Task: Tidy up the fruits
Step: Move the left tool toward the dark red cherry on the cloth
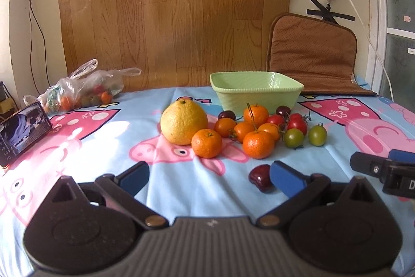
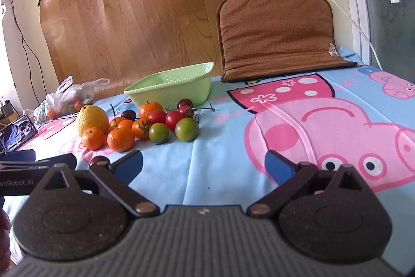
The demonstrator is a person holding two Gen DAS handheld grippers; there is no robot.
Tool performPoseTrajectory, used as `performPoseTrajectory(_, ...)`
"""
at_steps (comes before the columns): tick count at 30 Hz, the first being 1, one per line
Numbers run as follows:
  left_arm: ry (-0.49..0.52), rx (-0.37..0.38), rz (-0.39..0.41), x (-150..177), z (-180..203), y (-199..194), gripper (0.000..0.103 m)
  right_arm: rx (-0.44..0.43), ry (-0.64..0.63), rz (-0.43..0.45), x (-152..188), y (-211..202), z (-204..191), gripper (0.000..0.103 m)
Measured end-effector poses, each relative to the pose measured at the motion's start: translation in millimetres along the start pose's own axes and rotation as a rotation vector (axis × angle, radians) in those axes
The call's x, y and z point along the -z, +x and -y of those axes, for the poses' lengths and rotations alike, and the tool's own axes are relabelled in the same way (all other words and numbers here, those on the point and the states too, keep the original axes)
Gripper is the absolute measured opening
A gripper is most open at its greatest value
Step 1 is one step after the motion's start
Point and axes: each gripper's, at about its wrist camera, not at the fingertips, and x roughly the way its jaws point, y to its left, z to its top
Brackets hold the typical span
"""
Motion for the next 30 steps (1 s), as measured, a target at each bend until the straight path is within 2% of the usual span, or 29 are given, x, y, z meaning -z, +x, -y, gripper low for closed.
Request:
performPoseTrajectory(3, -0.022, -0.007, -0.001, -1, -7, 1, 0.103, -0.007, -0.004, -0.004, 1, 1, -1, 0.095)
performPoseTrajectory(9, -0.042, -0.013, 0.006, 4, -23, 3, 0.102, -0.022, -0.020, -0.014, 1, 3, -4, 0.076)
performPoseTrajectory(11, -0.051, -0.007, 0.014, 6, -29, 3, 0.101, -0.030, -0.028, -0.020, 2, 4, -5, 0.068)
performPoseTrajectory(14, -0.060, -0.001, 0.000, 7, -36, 5, 0.096, -0.040, -0.045, -0.027, 3, 5, -8, 0.061)
performPoseTrajectory(19, -0.086, 0.035, -0.027, 9, -43, 8, 0.090, -0.056, -0.075, -0.029, 4, 5, -13, 0.054)
performPoseTrajectory(30, -0.118, 0.142, -0.053, 6, -44, 7, 0.086, -0.066, -0.073, -0.036, 4, 6, -14, 0.052)
